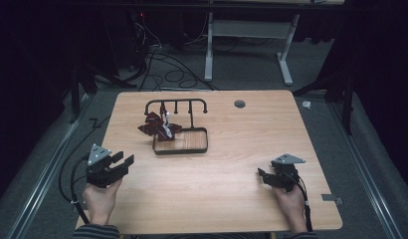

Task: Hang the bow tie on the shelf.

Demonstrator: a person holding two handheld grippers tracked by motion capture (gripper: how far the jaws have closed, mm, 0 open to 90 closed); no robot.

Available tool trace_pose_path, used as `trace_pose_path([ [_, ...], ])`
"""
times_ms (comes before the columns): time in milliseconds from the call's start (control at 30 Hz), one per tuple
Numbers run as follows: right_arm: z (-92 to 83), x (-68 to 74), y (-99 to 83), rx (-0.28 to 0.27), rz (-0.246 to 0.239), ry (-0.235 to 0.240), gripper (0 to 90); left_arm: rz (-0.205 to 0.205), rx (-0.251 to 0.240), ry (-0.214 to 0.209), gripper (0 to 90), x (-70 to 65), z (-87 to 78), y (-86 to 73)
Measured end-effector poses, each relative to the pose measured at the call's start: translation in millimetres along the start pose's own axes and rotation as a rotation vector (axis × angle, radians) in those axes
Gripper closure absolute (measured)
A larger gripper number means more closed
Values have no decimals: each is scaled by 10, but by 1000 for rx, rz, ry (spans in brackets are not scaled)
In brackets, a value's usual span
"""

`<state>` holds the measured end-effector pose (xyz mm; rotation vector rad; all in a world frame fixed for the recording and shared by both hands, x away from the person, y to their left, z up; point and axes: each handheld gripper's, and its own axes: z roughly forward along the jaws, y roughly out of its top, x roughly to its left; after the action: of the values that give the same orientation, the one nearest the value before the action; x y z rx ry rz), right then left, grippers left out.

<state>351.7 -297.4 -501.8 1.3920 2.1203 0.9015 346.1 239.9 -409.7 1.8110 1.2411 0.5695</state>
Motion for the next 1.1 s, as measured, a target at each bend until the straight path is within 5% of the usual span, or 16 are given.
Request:
trace_pose_path([
  [1100,2,1,-1,-2,0,-2,373,-41,54,-26,532,1,166,-315],
])
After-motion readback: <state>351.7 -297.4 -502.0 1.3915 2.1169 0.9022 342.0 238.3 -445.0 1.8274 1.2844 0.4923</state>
